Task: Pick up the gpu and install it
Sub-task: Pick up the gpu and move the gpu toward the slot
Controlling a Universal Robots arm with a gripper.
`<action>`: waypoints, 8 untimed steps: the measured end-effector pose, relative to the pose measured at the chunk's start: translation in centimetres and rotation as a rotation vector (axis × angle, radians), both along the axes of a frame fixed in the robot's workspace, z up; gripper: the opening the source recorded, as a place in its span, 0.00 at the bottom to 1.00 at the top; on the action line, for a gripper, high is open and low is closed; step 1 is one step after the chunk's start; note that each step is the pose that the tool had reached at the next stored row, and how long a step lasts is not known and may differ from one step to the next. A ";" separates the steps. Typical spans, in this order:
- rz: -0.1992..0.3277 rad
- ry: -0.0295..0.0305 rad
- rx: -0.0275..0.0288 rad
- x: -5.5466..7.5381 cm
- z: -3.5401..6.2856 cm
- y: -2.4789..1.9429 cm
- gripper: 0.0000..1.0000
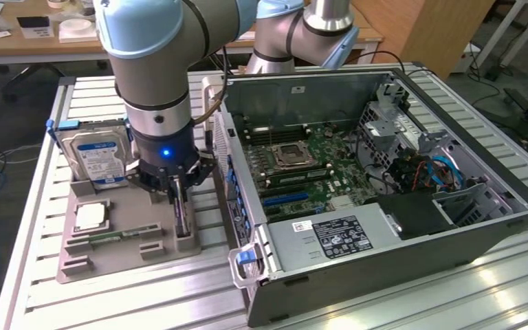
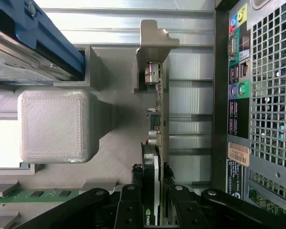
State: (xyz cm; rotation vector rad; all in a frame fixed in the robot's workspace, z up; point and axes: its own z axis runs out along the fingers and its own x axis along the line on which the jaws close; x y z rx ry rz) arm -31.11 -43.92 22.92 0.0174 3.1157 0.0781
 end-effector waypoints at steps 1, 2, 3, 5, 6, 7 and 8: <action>0.002 0.0000 0.0001 0.0 0.00 0.00 0.27; 0.002 0.0001 0.0001 0.0 0.00 0.00 0.27; 0.002 0.0001 0.0001 0.0 0.00 0.00 0.27; 0.002 0.0001 0.0001 0.0 0.00 0.00 0.27; 0.002 0.0001 0.0001 0.0 0.00 0.00 0.27; 0.002 -0.0001 0.0002 0.0 0.00 0.00 0.27; 0.002 -0.0001 0.0003 0.0 0.06 0.00 0.27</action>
